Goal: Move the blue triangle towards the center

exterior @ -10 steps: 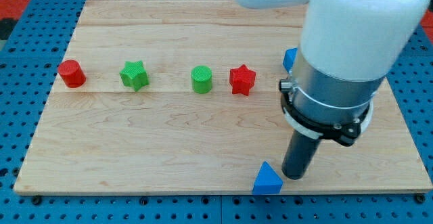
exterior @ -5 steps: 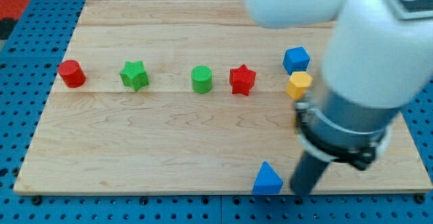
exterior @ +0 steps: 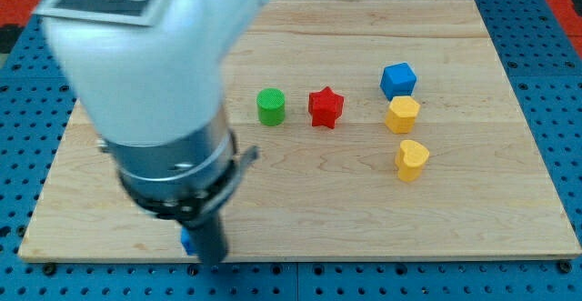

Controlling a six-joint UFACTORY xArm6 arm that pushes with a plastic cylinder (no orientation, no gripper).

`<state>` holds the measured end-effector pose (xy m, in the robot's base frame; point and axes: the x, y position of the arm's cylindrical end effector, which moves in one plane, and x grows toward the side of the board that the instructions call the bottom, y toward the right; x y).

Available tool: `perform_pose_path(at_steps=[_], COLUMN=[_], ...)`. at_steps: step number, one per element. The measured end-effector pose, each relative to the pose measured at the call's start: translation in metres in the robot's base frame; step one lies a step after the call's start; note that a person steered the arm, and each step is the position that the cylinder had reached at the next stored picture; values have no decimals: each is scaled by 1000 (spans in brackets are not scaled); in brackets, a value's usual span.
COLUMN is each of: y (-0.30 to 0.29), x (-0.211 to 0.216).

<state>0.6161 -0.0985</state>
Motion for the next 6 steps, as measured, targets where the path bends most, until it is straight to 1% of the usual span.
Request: perform_pose_path(at_steps=[2, 3, 4, 5, 6], y=[-86, -92, -83, -54, -1], x=[-33, -34, -33, -55, -68])
